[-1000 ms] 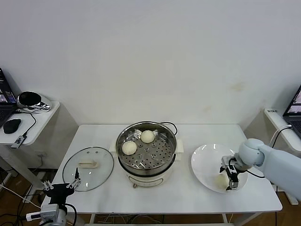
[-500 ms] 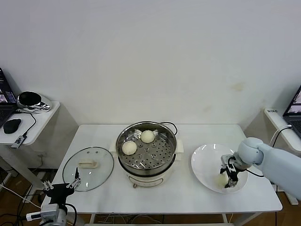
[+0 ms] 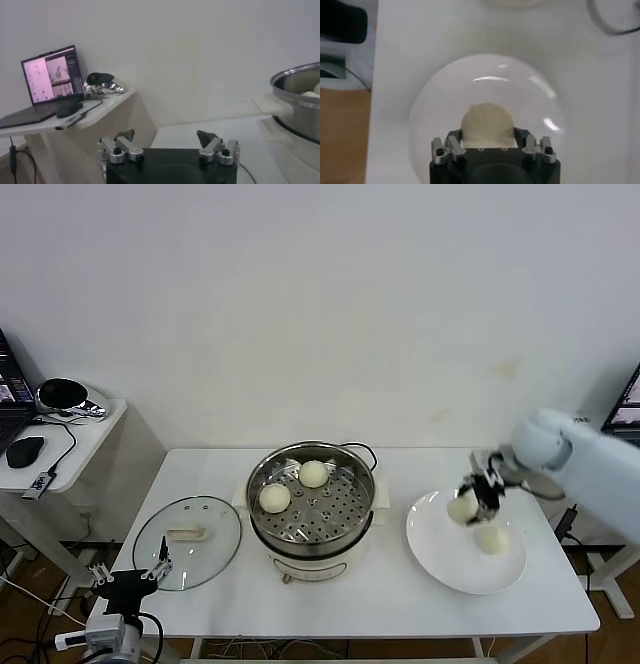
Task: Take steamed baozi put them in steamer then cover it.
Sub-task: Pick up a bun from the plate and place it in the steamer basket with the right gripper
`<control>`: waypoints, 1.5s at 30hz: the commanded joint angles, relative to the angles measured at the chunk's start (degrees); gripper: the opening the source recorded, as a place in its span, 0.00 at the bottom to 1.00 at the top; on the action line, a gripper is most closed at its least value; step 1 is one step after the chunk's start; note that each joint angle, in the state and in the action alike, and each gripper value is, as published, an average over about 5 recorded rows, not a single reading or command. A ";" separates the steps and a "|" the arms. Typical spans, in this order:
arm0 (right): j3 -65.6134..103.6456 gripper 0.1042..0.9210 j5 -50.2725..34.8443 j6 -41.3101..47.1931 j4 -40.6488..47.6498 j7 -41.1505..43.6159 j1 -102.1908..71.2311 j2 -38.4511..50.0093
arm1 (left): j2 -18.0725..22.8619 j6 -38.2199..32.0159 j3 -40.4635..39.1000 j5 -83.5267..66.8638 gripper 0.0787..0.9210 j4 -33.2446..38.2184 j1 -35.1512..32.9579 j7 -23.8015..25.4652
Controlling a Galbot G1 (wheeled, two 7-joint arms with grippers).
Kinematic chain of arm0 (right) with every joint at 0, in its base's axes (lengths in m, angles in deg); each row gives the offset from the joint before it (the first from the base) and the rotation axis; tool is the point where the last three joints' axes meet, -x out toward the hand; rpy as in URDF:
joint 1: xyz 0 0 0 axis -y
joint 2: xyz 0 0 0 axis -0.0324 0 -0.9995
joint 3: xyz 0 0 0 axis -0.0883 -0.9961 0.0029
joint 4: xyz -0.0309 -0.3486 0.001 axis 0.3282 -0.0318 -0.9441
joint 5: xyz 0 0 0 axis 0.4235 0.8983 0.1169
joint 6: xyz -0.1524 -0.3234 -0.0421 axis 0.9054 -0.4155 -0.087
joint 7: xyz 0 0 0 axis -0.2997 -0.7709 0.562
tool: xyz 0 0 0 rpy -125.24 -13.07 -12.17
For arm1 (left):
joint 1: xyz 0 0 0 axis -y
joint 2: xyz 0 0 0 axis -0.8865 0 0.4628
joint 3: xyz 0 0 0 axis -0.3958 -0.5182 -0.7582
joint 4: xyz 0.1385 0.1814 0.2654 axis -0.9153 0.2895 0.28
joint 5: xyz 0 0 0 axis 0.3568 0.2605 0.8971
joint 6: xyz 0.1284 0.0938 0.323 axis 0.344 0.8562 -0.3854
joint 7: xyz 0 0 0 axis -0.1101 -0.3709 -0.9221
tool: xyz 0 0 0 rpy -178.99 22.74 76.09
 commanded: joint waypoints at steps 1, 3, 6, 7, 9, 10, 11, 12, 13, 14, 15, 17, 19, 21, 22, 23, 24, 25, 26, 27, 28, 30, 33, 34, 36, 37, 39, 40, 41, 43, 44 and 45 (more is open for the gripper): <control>-6.65 0.66 -7.55 -0.81 1.28 1.69 20.00 -9.22 | -0.01 -0.05 0.12 -0.14 0.88 0.04 0.03 -0.07; -7.89 0.66 -8.76 -1.44 0.51 0.97 21.39 -11.99 | 0.08 -0.11 0.26 -0.22 0.88 0.05 0.10 -0.12; -9.73 0.66 -9.89 -3.74 -0.66 -0.60 21.65 -15.84 | 0.08 -0.19 0.64 -0.27 0.88 0.00 0.20 -0.17; -10.30 0.66 -10.34 -4.89 -0.82 -1.26 21.37 -17.10 | 0.05 -0.21 0.80 -0.29 0.88 -0.01 0.22 -0.18; -11.40 0.67 -11.55 -7.61 -0.92 -2.81 20.58 -19.93 | 0.04 -0.23 1.05 -0.31 0.88 0.04 0.23 -0.19; -11.96 0.67 -11.95 -9.07 -0.88 -3.70 20.11 -21.47 | 0.09 -0.24 1.14 -0.32 0.88 0.09 0.21 -0.19; -12.50 0.67 -12.14 -10.54 -0.81 -4.49 19.71 -22.84 | 0.17 -0.26 1.20 -0.31 0.88 0.14 0.18 -0.21; -13.20 0.67 -12.17 -12.20 -0.71 -5.23 19.35 -24.28 | 0.27 -0.30 1.22 -0.26 0.88 0.18 0.14 -0.22; -14.04 0.68 -12.13 -13.77 -0.60 -5.87 19.05 -25.59 | 0.38 -0.35 1.24 -0.21 0.88 0.21 0.11 -0.24; -15.00 0.68 -12.08 -15.49 -0.47 -6.48 18.76 -27.00 | 0.48 -0.39 1.25 -0.15 0.88 0.23 0.09 -0.26; -15.89 0.68 -12.00 -17.06 -0.37 -6.81 18.50 -28.25 | 0.59 -0.44 1.27 -0.10 0.88 0.25 0.09 -0.27; -17.55 0.68 -11.75 -19.81 -0.17 -7.16 17.88 -30.59 | 0.81 -0.48 1.38 -0.05 0.88 0.31 0.12 -0.28; -18.63 0.69 -10.83 -22.00 0.17 -7.01 16.88 -32.63 | 1.03 -0.48 1.52 -0.05 0.88 0.48 0.13 -0.27; -19.45 0.69 -9.76 -23.79 0.66 -6.68 15.89 -34.11 | 1.19 -0.49 1.68 -0.05 0.88 0.66 0.10 -0.29; -19.88 0.69 -8.99 -24.77 0.98 -6.47 15.36 -34.79 | 1.26 -0.53 1.77 -0.05 0.88 0.72 0.07 -0.31; -20.29 0.69 -8.16 -25.65 1.30 -6.31 15.01 -35.25 | 1.30 -0.57 1.86 -0.06 0.88 0.74 0.03 -0.34; -20.69 0.69 -7.15 -26.56 1.64 -6.15 14.62 -35.69 | 1.32 -0.63 1.97 -0.07 0.88 0.76 -0.03 -0.37; -21.14 0.69 -5.60 -27.80 2.12 -6.01 14.18 -36.11 | 1.34 -0.70 2.09 -0.09 0.88 0.76 -0.09 -0.39; -21.43 0.69 -4.14 -28.81 2.51 -6.04 13.86 -36.37 | 1.34 -0.76 2.21 -0.11 0.88 0.75 -0.15 -0.42; -21.63 0.69 -2.30 -30.07 3.06 -6.12 13.46 -36.61 | 1.35 -0.82 2.34 -0.14 0.88 0.74 -0.21 -0.44; -21.75 0.69 -0.41 -31.38 3.62 -6.28 12.99 -36.83 | 1.35 -0.87 2.47 -0.17 0.88 0.73 -0.25 -0.46; -21.80 0.69 2.77 -33.77 4.57 -6.80 12.12 -37.15 | 1.39 -0.96 2.65 -0.22 0.88 0.68 -0.30 -0.51; -21.87 0.69 5.48 -36.25 5.01 -7.75 10.83 -37.30 | 1.46 -1.06 2.78 -0.27 0.88 0.51 -0.30 -0.60; -21.92 0.69 6.18 -36.94 4.94 -8.09 10.45 -37.31 | 1.47 -1.09 2.81 -0.31 0.88 0.44 -0.29 -0.63; -22.04 0.69 7.37 -38.00 4.78 -8.61 9.93 -37.36 | 1.47 -1.12 2.89 -0.38 0.88 0.33 -0.26 -0.66; -22.08 0.69 7.97 -38.52 4.78 -8.84 9.72 -37.45 | 1.48 -1.12 2.93 -0.44 0.88 0.30 -0.23 -0.67; -22.14 0.69 8.86 -39.26 4.90 -9.04 9.50 -37.67 | 1.52 -1.13 2.98 -0.52 0.88 0.27 -0.19 -0.69; -22.22 0.69 9.13 -39.55 4.92 -9.04 9.44 -37.76 | 1.57 -1.14 2.99 -0.55 0.88 0.26 -0.16 -0.70; -22.36 0.69 9.22 -39.72 4.85 -8.98 9.43 -37.83 | 1.61 -1.14 2.99 -0.57 0.88 0.26 -0.15 -0.71; -22.74 0.69 8.99 -39.81 4.38 -8.74 9.48 -37.82 | 1.71 -1.15 2.96 -0.58 0.88 0.25 -0.15 -0.73; -22.95 0.69 8.74 -39.73 4.04 -8.58 9.52 -37.77 | 1.75 -1.16 2.95 -0.58 0.88 0.24 -0.17 -0.75; -23.13 0.69 8.48 -39.65 3.71 -8.41 9.55 -37.71 | 1.77 -1.18 2.95 -0.59 0.88 0.22 -0.19 -0.77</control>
